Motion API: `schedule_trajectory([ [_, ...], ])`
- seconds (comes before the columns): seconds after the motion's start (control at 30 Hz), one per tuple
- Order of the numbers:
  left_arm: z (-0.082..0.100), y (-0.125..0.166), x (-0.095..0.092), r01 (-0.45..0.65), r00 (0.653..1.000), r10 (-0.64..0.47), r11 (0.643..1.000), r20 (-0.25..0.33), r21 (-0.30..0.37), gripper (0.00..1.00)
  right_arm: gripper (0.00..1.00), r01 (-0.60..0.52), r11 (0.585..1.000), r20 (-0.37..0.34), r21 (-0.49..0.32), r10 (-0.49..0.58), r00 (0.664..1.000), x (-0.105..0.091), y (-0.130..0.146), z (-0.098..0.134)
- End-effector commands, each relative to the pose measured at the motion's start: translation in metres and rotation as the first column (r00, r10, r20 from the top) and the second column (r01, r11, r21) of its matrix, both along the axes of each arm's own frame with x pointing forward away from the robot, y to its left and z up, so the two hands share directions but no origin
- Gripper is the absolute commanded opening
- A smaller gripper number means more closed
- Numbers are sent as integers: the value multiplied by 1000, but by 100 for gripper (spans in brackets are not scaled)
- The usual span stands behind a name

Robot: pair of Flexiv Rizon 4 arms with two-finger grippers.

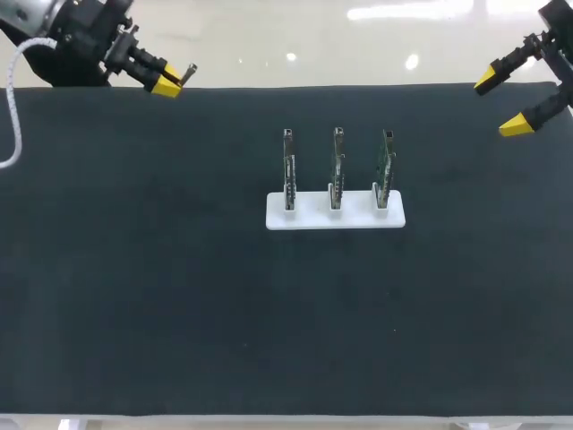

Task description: Pick up the optical module with the left hand, and insert it into the network port with the right hand.

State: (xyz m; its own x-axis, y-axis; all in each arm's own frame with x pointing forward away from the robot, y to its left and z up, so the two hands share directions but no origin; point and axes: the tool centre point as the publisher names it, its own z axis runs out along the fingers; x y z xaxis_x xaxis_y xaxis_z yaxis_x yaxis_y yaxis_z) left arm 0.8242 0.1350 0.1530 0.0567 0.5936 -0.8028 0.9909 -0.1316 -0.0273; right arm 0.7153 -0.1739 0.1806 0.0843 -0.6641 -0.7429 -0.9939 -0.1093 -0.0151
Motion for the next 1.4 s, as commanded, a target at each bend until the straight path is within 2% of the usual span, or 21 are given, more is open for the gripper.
schedule_trajectory([
  [0.03,0,-1,-7,-24,1000,24,1000,21,1,0,100,0,1000,0,0,0,1000,0,0,0],
  [0.27,0,-1,-7,-24,1000,24,1000,21,1,0,100,0,1000,0,0,0,1000,0,0,0],
  [0.33,1,-8,-14,-18,1000,20,994,14,-110,0,100,0,1000,0,0,0,1000,0,0,0],
  [0.43,6,-27,-29,-34,999,35,978,1,-206,0,100,0,1000,0,0,0,1000,0,0,0],
  [0.6,17,-61,-58,-89,996,79,942,-43,-323,0,100,0,1000,0,0,0,1000,0,0,0],
  [0.8,31,-98,-94,-133,991,114,880,-70,-456,0,100,0,1000,0,0,0,1000,0,0,0],
  [0.87,33,-109,-104,-153,988,132,870,-78,-468,0,100,0,1000,0,0,0,1000,0,0,0],
  [1.0,39,-126,-120,-194,980,181,821,-78,-536,0,100,0,1000,0,0,0,1000,0,0,0],
  [1.13,41,-143,-130,-243,967,241,797,-78,-553,0,100,0,1000,0,0,0,1000,0,0,0],
  [1.33,43,-158,-136,-309,938,343,748,-57,-588,0,100,0,1000,0,0,0,1000,0,0,0],
  [1.4,44,-161,-136,-332,928,367,741,-62,-583,0,100,0,1000,0,0,0,1000,0,0,0],
])
